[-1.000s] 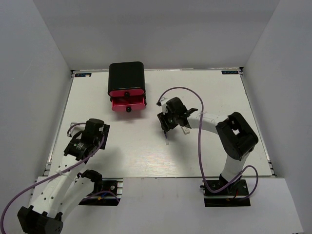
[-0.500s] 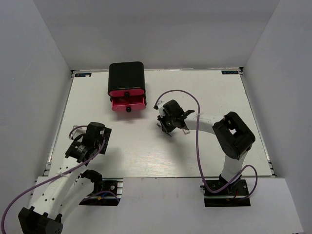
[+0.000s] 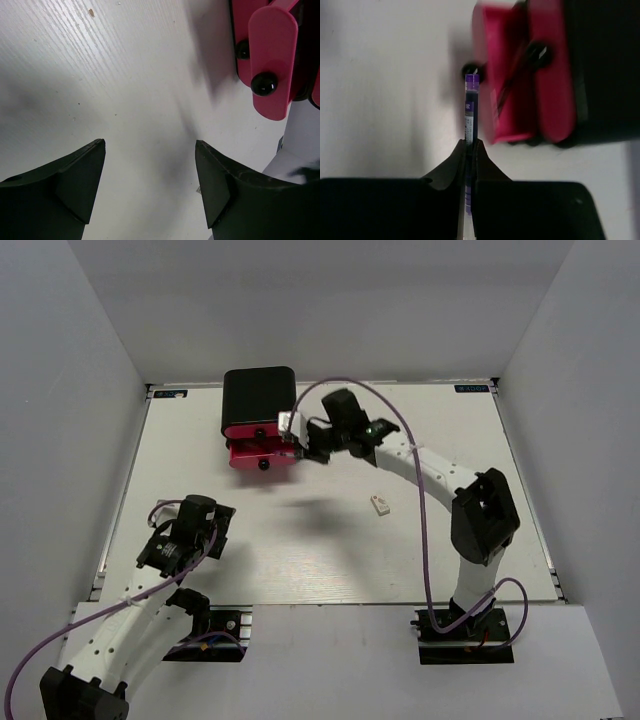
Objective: Sort the stationery into containers
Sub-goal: Place the stationery into the container
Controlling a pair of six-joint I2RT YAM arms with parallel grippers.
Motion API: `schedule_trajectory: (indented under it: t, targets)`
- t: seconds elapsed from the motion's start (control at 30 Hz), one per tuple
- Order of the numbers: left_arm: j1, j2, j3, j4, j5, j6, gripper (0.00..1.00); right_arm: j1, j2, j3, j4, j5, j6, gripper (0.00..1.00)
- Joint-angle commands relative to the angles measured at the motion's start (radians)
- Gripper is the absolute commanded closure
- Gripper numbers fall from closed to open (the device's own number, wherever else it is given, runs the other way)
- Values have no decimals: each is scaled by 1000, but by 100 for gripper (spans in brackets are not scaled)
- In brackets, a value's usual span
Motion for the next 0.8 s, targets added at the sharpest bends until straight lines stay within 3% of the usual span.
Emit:
schedule_trajectory:
  t: [0.0,0.2,0.37,0.77]
  targets:
    - [-1,-15,-6,20,11,9,18,1,82,246,-113,-172,-272,100]
    - [-1,-47,-24,20,11,9,18,7,160,344,-39,-290,-315,100]
    - [-1,-47,-24,11,11,9,18,7,252,453,20,-355,-223,100]
    - [-1,-16,-33,40,11,9,18,6,329,439,256,-389,-39,100]
